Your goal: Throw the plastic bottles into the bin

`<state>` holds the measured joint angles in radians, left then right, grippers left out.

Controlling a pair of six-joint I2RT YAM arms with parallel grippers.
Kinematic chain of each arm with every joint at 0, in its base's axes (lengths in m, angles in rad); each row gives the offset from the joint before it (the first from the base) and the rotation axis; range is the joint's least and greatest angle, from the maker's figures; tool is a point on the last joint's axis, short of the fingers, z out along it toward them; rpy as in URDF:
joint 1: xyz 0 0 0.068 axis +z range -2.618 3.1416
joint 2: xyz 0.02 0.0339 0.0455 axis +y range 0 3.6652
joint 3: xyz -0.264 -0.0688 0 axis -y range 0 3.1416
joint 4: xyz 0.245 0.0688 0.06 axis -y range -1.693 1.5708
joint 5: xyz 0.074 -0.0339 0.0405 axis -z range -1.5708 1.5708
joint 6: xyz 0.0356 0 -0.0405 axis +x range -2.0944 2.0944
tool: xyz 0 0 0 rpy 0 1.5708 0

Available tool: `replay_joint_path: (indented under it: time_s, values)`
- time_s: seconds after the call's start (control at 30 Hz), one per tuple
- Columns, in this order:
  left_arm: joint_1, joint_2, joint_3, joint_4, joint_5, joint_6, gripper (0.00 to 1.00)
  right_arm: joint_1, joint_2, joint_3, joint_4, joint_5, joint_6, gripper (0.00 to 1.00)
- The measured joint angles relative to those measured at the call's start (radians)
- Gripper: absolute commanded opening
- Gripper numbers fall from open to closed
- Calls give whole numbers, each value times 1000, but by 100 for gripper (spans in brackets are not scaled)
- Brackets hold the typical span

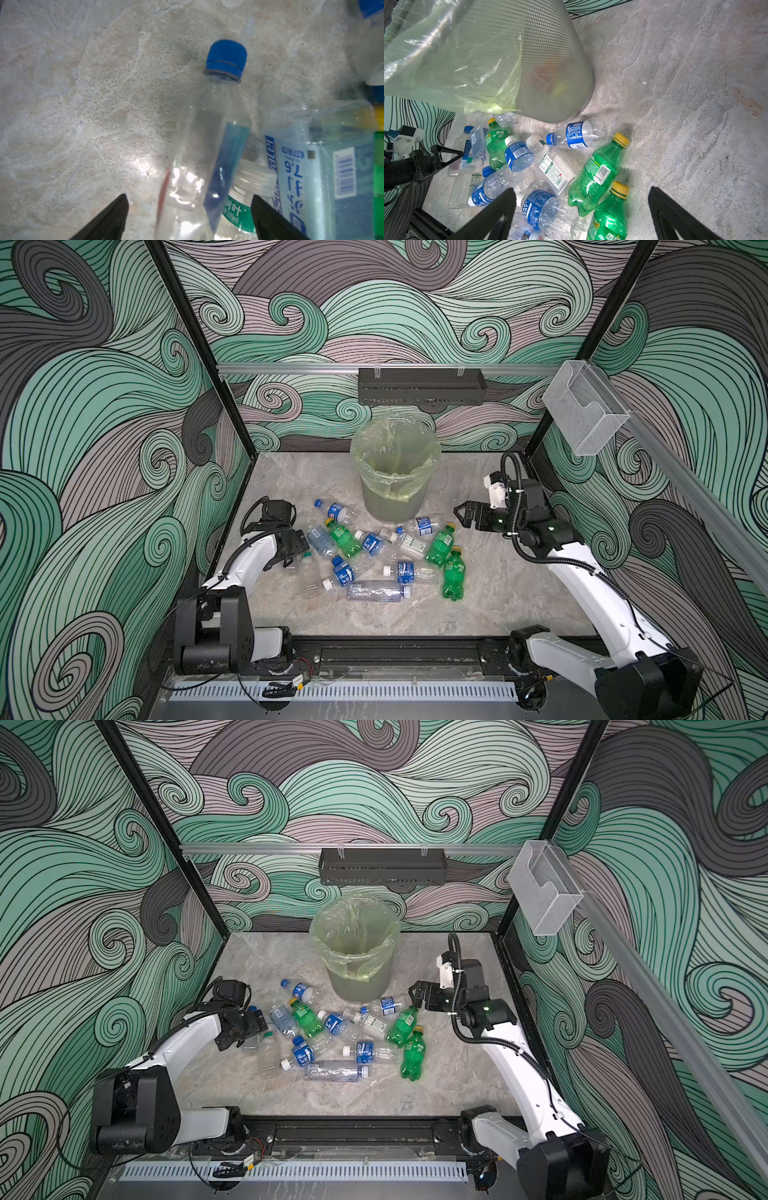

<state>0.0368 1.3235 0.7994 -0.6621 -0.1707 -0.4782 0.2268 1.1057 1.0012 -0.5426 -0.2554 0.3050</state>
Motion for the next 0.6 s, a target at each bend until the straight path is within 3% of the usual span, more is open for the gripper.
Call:
replay_joint_path:
  time_s: [0.1, 0.27, 0.6]
  values:
    - [0, 17, 8, -4, -23, 1, 94, -1, 5, -6, 20, -10, 9, 98]
    - [0, 122, 50, -7, -45, -2, 85, -1, 12, -7, 31, -16, 14, 97]
    - [0, 215, 55, 14, -35, -11, 55, -13, 10, -31, 39, -14, 14, 96]
